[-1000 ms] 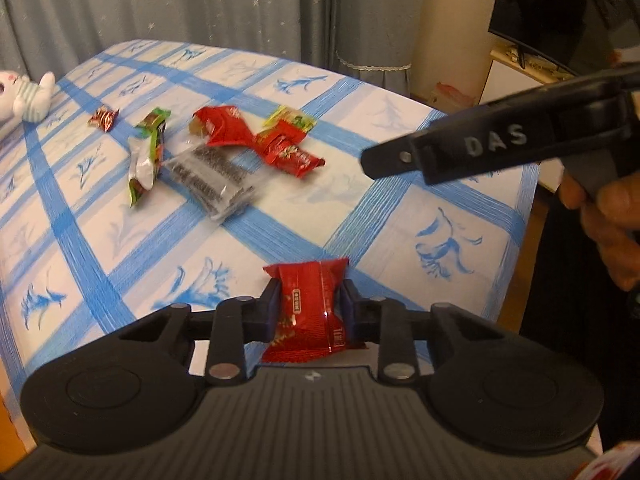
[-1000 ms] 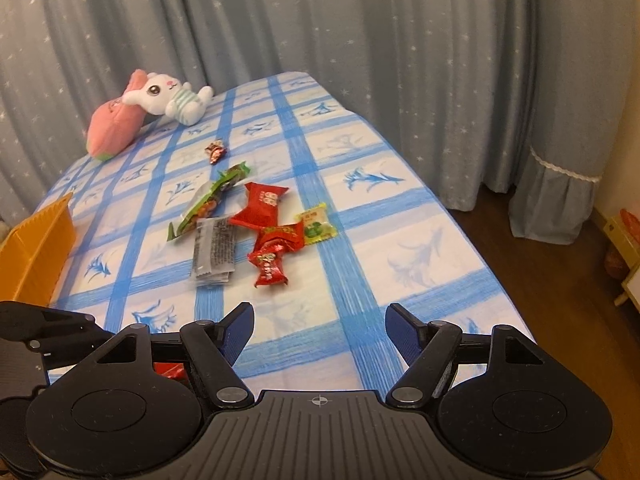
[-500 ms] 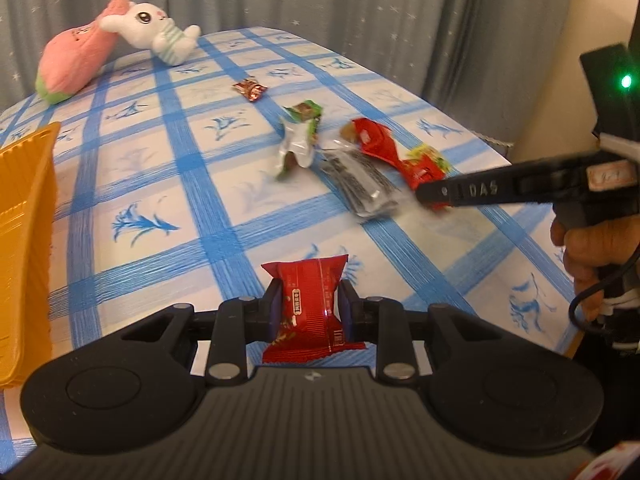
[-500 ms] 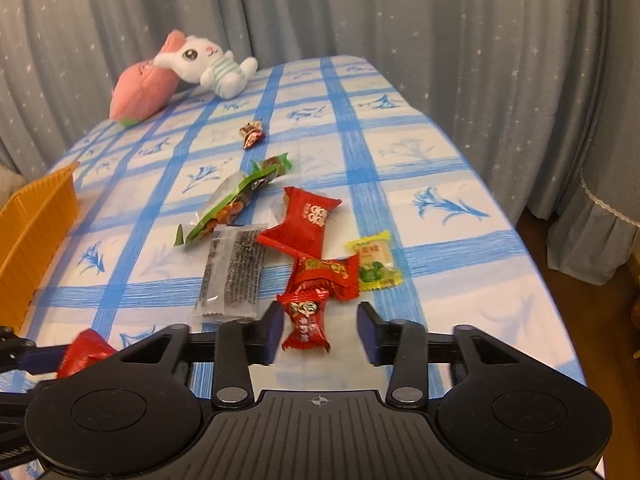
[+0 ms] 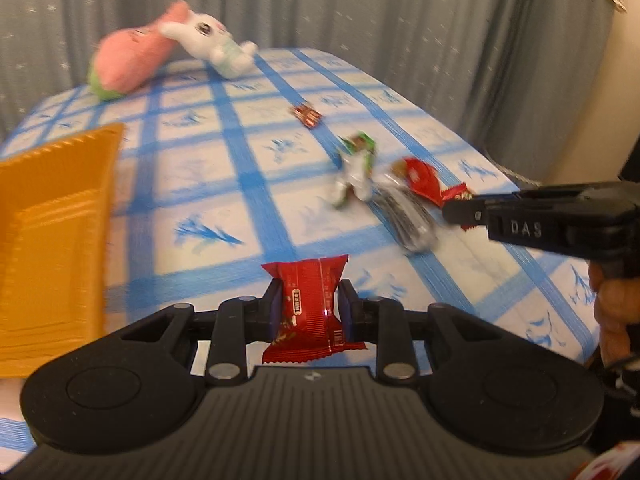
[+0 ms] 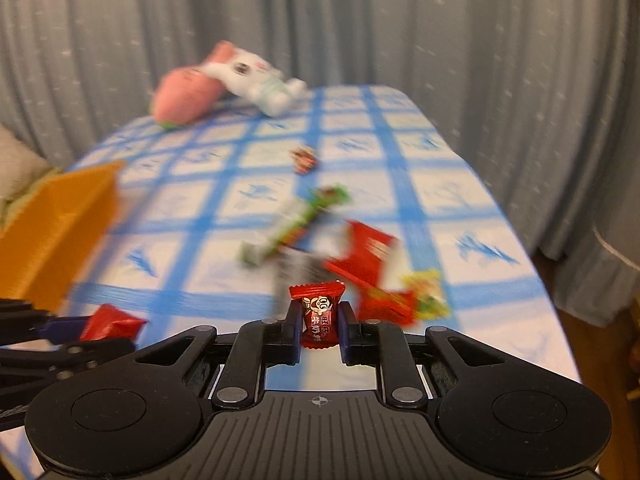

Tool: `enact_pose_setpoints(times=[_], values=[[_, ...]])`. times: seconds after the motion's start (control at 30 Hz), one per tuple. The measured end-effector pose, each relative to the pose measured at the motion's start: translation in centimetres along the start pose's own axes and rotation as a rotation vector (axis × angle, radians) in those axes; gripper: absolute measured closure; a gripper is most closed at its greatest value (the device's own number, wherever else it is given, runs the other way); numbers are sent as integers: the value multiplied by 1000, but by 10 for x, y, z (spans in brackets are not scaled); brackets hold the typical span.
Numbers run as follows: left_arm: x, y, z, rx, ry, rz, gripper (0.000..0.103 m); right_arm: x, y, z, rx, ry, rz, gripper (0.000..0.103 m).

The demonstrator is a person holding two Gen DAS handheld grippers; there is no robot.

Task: Organize snacks
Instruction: 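Carry both red snacks over the orange tray and open both tools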

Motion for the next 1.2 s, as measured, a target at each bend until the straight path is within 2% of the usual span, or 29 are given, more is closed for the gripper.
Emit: enact_pose_setpoints(times=[0.33, 0.53, 0.83, 1.2], values=[[-1, 76, -52, -126, -65, -117, 77, -43, 100, -16, -177, -79, -127, 85], [5, 132, -76, -204, -81, -186, 77, -59, 164, -13, -262, -82, -207, 85], [11, 197, -80, -249, -88, -260, 77, -74, 222, 12, -312, -53, -307, 85], [17, 234, -58, -234, -104, -355, 77, -78, 260, 45, -306, 4, -393, 85]])
Point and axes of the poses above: each gripper's, at about its wrist camera, not at the fingertips, and z roughly the way its jaws point, y to its left, x to its underside, the point moved 4 cm from there along z, roughly the way its jaws point, and after that the axes turned 15 degrees about y, right-handed, at the moved point
